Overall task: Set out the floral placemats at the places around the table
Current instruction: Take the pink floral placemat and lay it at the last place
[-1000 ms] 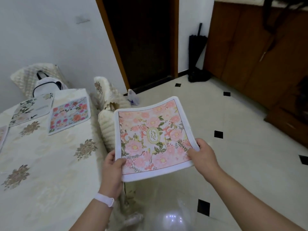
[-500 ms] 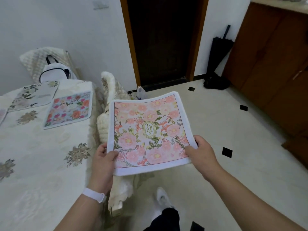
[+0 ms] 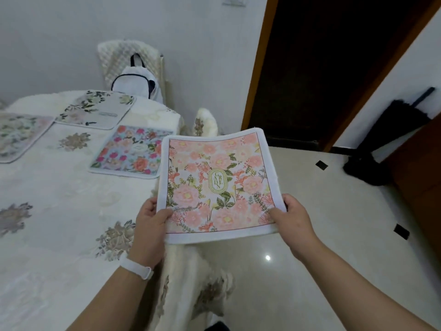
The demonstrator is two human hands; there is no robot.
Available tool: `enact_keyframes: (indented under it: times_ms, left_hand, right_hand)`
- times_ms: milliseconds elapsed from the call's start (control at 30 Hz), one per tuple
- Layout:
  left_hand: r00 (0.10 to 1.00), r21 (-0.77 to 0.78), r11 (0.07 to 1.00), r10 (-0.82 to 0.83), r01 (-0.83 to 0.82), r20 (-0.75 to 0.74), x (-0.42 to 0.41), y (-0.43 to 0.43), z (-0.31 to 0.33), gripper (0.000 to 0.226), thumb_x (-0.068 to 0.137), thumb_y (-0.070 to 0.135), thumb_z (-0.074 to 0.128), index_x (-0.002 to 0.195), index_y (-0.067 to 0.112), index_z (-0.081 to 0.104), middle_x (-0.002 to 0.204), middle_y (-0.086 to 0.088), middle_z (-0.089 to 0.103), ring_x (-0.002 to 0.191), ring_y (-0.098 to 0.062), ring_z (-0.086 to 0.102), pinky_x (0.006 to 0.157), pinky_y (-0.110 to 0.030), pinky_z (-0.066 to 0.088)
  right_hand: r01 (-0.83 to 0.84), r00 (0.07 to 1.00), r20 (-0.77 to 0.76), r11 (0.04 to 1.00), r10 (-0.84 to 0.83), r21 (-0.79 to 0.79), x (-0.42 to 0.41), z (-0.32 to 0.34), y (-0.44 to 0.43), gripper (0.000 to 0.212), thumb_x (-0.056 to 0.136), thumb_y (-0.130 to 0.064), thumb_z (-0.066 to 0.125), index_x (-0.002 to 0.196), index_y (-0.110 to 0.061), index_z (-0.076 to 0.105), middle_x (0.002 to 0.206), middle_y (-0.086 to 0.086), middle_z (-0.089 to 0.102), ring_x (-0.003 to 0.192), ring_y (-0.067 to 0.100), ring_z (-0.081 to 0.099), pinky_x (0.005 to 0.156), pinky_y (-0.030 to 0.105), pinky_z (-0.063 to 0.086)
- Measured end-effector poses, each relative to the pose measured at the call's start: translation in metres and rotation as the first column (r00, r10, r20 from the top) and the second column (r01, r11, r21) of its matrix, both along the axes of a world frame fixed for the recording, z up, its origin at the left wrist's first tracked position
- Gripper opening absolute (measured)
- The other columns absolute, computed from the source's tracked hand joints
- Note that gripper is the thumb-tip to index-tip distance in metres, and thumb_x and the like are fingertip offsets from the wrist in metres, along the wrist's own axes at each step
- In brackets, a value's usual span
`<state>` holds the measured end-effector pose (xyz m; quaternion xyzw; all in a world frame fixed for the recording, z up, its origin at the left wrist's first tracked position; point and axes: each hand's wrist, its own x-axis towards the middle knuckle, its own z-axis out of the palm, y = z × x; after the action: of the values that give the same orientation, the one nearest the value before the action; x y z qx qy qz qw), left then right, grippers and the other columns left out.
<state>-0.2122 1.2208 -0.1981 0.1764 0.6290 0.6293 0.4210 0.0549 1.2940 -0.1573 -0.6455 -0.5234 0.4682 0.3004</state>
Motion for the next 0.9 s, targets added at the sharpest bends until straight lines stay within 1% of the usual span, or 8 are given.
enact_keyframes:
  times_ms: [67, 133, 233, 367, 433, 533, 700, 900]
  left_hand:
    - [0.999, -0.001, 0.999, 0.052, -0.052, -0.003, -0.013, 0.002, 0.002, 0.026, 0.088, -0.008, 0.055, 0.095, 0.016, 0.061, 0.101, -0.019, 0.068, 0.083, -0.034, 0.066, 0.078, -0.05, 0.057]
    - [0.992, -0.001, 0.992, 0.127, -0.127, -0.011, -0.028, -0.001, 0.004, 0.024, 0.089, -0.009, 0.054, 0.099, 0.013, 0.059, 0.1, -0.017, 0.069, 0.076, -0.028, 0.069, 0.069, -0.043, 0.06]
    - [0.966, -0.009, 0.966, 0.258, -0.258, -0.013, -0.049, -0.016, 0.006, 0.025, 0.088, -0.01, 0.053, 0.104, 0.008, 0.058, 0.097, -0.011, 0.071, 0.071, -0.02, 0.071, 0.059, -0.035, 0.06]
    - [0.902, -0.045, 0.901, 0.432, -0.432, -0.022, -0.069, -0.045, 0.003, 0.024, 0.088, -0.009, 0.054, 0.104, 0.008, 0.058, 0.099, -0.011, 0.07, 0.08, -0.029, 0.069, 0.07, -0.043, 0.059]
    - [0.855, -0.08, 0.851, 0.517, -0.519, -0.04, -0.074, -0.059, 0.002, 0.023, 0.088, -0.009, 0.054, 0.104, 0.008, 0.058, 0.098, -0.011, 0.07, 0.081, -0.031, 0.068, 0.073, -0.045, 0.059]
    - [0.771, -0.115, 0.762, 0.632, -0.637, -0.079, -0.079, -0.073, 0.003, 0.022, 0.088, -0.008, 0.054, 0.103, 0.009, 0.058, 0.097, -0.011, 0.068, 0.08, -0.03, 0.066, 0.073, -0.044, 0.058]
    - [0.58, -0.148, 0.562, 0.798, -0.814, -0.161, -0.068, -0.08, 0.007, 0.022, 0.088, -0.005, 0.057, 0.097, 0.014, 0.061, 0.087, -0.009, 0.063, 0.072, -0.025, 0.057, 0.063, -0.036, 0.05]
    - [0.331, -0.195, 0.29, 0.916, -0.937, -0.226, -0.04, -0.075, -0.001, 0.02, 0.087, -0.004, 0.058, 0.1, 0.01, 0.06, 0.085, -0.009, 0.059, 0.075, -0.027, 0.053, 0.062, -0.035, 0.047]
  right_hand:
    - [-0.055, 0.998, -0.001, 0.998, 0.055, -0.003, -0.018, 0.001, 0.019, 0.012, 0.086, -0.006, 0.056, 0.092, -0.013, 0.063, 0.096, 0.014, 0.069, 0.082, 0.035, 0.065, 0.07, 0.044, 0.053]
    - [-0.138, 0.99, 0.002, 0.99, 0.138, -0.007, -0.04, 0.004, 0.033, 0.013, 0.087, -0.006, 0.057, 0.091, -0.016, 0.064, 0.092, 0.008, 0.07, 0.088, 0.033, 0.067, 0.076, 0.047, 0.056]
    - [-0.273, 0.962, 0.008, 0.962, 0.273, 0.001, -0.077, 0.0, 0.052, 0.016, 0.088, -0.007, 0.057, 0.089, -0.021, 0.064, 0.089, 0.002, 0.07, 0.088, 0.029, 0.067, 0.072, 0.043, 0.055]
    - [-0.448, 0.894, -0.016, 0.894, 0.447, -0.028, -0.129, -0.01, 0.071, 0.02, 0.087, -0.007, 0.058, 0.087, -0.027, 0.064, 0.089, -0.001, 0.07, 0.085, 0.028, 0.068, 0.072, 0.048, 0.059]
    - [-0.534, 0.845, -0.03, 0.844, 0.534, -0.039, -0.156, -0.016, 0.079, 0.023, 0.087, -0.005, 0.057, 0.086, -0.027, 0.063, 0.088, -0.001, 0.07, 0.081, 0.026, 0.066, 0.066, 0.044, 0.058]
    - [-0.668, 0.744, -0.069, 0.743, 0.664, -0.053, -0.193, -0.026, 0.091, 0.021, 0.088, -0.008, 0.058, 0.088, -0.028, 0.063, 0.088, -0.002, 0.07, 0.077, 0.02, 0.066, 0.059, 0.033, 0.053]
    - [-0.842, 0.539, -0.109, 0.533, 0.835, -0.076, -0.244, -0.037, 0.113, 0.022, 0.086, -0.009, 0.061, 0.096, -0.028, 0.064, 0.093, -0.003, 0.071, 0.086, 0.02, 0.069, 0.073, 0.038, 0.058]
    - [-0.965, 0.259, -0.101, 0.253, 0.961, -0.072, -0.293, -0.045, 0.131, 0.014, 0.09, -0.006, 0.057, 0.095, -0.019, 0.062, 0.09, 0.001, 0.068, 0.083, 0.02, 0.066, 0.062, 0.029, 0.053]
